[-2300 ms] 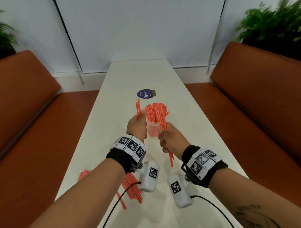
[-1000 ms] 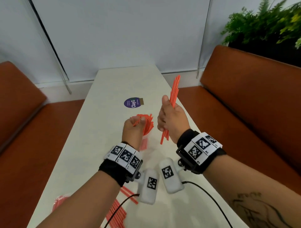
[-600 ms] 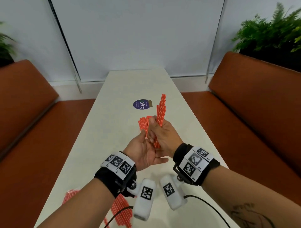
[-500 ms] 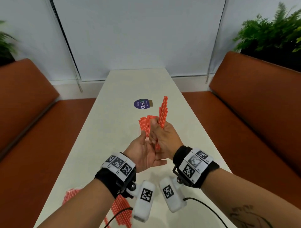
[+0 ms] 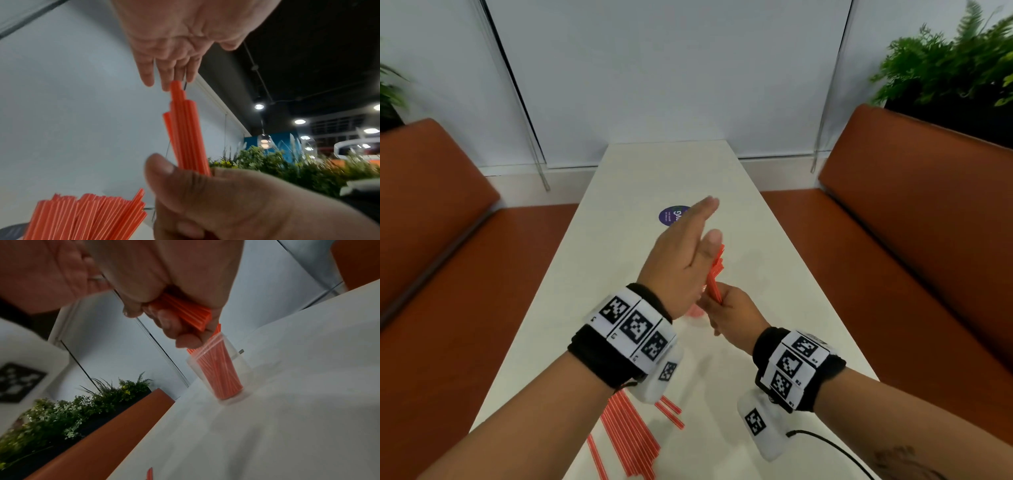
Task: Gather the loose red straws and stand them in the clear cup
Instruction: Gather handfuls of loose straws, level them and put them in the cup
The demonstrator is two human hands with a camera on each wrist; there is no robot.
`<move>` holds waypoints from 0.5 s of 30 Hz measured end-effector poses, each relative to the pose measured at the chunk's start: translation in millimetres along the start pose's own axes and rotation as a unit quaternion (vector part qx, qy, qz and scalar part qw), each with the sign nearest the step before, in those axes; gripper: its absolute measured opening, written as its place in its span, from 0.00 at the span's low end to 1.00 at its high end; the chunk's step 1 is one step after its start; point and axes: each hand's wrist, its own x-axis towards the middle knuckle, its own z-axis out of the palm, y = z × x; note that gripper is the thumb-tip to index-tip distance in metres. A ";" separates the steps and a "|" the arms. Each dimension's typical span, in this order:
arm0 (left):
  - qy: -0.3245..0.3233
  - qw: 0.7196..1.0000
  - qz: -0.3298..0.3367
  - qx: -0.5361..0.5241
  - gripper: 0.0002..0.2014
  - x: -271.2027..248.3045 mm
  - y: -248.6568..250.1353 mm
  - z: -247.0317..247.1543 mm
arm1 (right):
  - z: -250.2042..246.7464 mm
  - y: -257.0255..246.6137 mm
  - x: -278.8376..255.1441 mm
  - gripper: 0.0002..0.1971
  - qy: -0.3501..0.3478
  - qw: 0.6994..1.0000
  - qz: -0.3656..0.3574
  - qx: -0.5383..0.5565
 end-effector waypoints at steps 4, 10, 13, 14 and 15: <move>-0.149 0.968 0.023 0.201 0.33 2.7 -0.5 15.9 | 7.6 -5.9 2.4 0.16 0.006 1.000 0.001 0.024; -0.031 0.998 -0.009 0.052 0.31 0.4 -25.0 12.8 | -0.3 -9.5 5.7 0.15 0.063 0.994 -0.061 0.058; -0.022 0.984 -0.095 0.149 0.27 8.0 -48.3 1.5 | -16.0 -20.1 24.3 0.15 0.146 0.981 -0.079 0.103; -0.042 0.973 -0.138 0.179 0.24 9.8 -56.8 -0.8 | -20.8 -23.0 33.6 0.19 0.171 0.977 -0.083 0.095; -0.060 0.963 -0.175 0.196 0.22 11.0 -65.5 -1.7 | -23.5 -24.9 42.9 0.20 0.190 0.974 -0.083 0.088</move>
